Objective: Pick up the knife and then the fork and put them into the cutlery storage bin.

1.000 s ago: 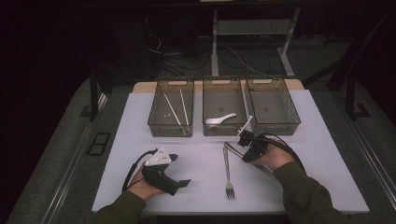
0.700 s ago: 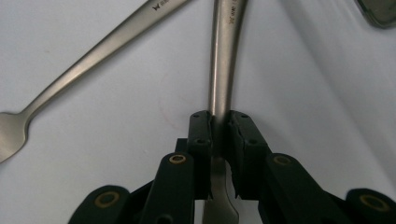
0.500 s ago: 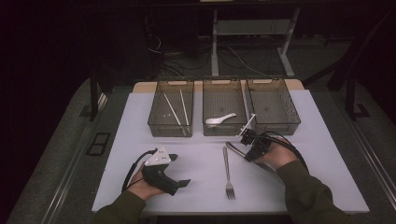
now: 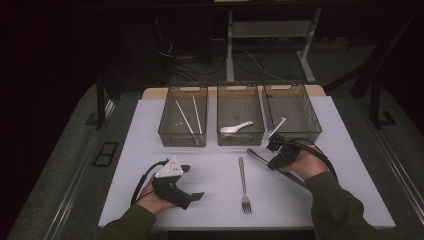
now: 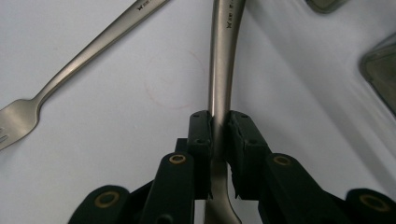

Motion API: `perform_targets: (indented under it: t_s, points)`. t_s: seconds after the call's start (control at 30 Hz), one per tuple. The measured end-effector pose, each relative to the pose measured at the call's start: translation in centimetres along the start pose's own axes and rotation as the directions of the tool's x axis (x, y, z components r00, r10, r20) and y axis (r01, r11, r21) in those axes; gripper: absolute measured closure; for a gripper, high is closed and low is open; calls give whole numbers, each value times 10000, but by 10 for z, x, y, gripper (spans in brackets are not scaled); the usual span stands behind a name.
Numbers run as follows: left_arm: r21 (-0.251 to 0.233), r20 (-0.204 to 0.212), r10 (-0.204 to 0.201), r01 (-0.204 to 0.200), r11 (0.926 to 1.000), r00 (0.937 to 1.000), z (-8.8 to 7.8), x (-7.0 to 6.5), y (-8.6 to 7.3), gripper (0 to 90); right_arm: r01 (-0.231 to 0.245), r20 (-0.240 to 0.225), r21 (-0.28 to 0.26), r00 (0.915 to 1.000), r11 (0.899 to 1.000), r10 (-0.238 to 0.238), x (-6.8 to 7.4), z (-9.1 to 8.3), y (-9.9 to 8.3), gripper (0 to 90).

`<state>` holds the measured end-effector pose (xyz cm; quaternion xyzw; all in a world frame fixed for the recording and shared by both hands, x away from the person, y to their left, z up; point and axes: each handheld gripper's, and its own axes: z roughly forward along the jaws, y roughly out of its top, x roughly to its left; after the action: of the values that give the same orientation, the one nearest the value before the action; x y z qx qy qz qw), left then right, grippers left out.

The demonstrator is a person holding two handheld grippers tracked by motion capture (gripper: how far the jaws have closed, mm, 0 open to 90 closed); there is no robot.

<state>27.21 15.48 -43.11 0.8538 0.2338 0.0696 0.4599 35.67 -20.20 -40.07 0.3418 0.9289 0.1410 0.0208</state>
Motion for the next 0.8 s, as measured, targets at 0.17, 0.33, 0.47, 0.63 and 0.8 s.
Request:
perform_targets:
  t_s: [0.17,0.33,0.47,0.63,0.8]
  points:
    - [-17,0,1,-1,10000,10000,0,0,0,0,-274,-112,-356,9996,9990,270,-3,-10,-6,794]
    - [-81,-28,-62,62,9999,10000,0,0,0,0,-418,-131,-701,9991,9967,410,-8,-20,-13,794]
    - [-51,-16,-82,82,10000,10000,0,0,0,0,-489,-155,-981,9987,9940,476,-12,-29,-17,793]
    - [-91,-91,-55,54,9999,9999,-1,1,0,0,-650,-248,-1368,9978,9885,622,-16,-41,-20,794]
    - [-146,-83,-219,218,9997,9997,-2,1,1,0,-794,-242,-1573,9968,9844,765,-20,-49,-23,793]
